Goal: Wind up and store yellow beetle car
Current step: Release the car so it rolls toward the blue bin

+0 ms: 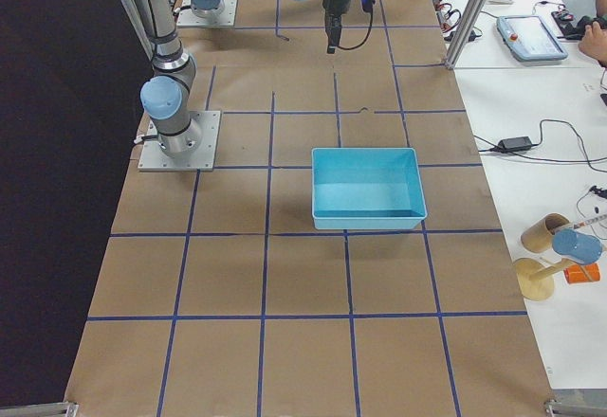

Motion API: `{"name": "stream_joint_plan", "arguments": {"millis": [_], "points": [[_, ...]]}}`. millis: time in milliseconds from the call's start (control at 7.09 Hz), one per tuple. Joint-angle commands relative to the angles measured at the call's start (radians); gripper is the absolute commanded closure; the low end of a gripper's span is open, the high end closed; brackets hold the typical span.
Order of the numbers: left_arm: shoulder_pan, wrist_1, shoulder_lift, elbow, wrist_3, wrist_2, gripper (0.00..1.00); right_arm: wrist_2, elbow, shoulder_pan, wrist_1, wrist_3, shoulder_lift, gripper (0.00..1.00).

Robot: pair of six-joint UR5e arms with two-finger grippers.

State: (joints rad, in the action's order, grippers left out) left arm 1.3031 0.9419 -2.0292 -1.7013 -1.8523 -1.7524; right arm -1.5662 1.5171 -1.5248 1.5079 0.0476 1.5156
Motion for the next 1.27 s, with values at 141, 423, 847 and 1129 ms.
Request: {"name": "stream_joint_plan", "arguments": {"millis": [141,423,847,1129], "points": [[-0.002,0.069,0.033,0.043,0.005,0.002,0.30,0.000,0.000,0.000,0.000,0.000,0.000,0.00],[0.004,0.067,0.030,0.029,0.007,0.005,0.28,0.000,0.000,0.000,0.000,0.000,0.000,0.00],[0.005,0.067,0.026,0.025,0.008,0.005,0.27,0.000,0.000,0.000,0.000,0.000,0.000,0.00],[0.007,0.067,0.033,0.035,0.008,0.007,0.27,0.000,0.000,0.000,-0.002,-0.002,0.000,0.00]]}}
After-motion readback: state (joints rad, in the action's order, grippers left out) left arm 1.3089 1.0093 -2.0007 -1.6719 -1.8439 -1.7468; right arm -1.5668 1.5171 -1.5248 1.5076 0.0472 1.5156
